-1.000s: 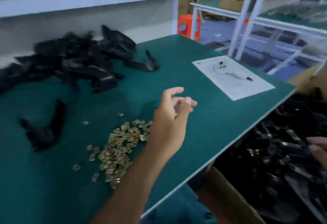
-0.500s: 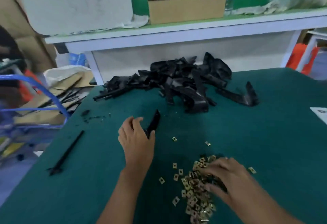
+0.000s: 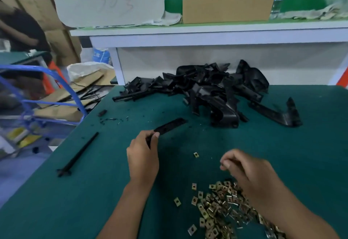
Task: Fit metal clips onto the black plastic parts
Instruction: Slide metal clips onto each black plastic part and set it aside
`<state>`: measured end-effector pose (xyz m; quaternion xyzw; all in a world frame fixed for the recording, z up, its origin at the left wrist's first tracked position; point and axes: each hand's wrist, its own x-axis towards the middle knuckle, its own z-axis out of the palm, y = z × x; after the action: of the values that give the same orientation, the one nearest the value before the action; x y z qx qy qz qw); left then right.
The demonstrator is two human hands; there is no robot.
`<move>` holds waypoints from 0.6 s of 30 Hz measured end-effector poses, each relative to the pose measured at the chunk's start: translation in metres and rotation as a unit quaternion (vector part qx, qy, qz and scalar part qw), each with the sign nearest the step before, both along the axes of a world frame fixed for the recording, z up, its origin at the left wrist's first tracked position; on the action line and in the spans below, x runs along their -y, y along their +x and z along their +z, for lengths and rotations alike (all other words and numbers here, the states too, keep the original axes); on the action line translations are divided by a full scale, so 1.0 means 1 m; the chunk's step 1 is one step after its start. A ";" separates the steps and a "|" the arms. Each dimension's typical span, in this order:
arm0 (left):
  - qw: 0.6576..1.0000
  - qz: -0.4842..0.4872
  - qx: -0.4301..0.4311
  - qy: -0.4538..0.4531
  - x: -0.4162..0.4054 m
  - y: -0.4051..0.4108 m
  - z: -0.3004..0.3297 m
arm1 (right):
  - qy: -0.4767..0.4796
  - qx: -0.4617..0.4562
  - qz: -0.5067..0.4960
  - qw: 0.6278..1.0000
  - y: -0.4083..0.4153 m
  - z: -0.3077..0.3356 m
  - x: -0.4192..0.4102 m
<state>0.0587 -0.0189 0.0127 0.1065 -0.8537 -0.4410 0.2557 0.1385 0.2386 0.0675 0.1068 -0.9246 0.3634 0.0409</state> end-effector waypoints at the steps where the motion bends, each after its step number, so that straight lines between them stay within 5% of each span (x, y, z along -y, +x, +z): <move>1: 1.000 0.010 -0.020 0.003 0.000 0.001 0.001 | -0.020 -0.016 0.007 1.000 -0.006 0.007 0.003; 6: 0.979 0.010 -0.043 0.200 -0.008 -0.003 0.005 | -0.044 -0.061 0.065 0.995 -0.046 0.042 0.027; 10: 0.850 -0.107 0.010 0.516 -0.026 -0.007 0.005 | 0.007 0.015 0.117 0.993 -0.071 0.061 0.043; 13: 0.795 -0.149 0.047 0.585 -0.033 -0.004 0.002 | 0.047 0.058 0.119 0.990 -0.079 0.057 0.050; 18: 0.764 -0.139 0.067 0.626 -0.039 -0.005 0.002 | 0.019 0.103 0.126 0.986 -0.089 0.042 0.044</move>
<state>0.0532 0.0197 0.0146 0.1529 -0.4084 -0.8998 0.0104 0.0500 0.1948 0.1091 0.1854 -0.9097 0.3571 -0.1028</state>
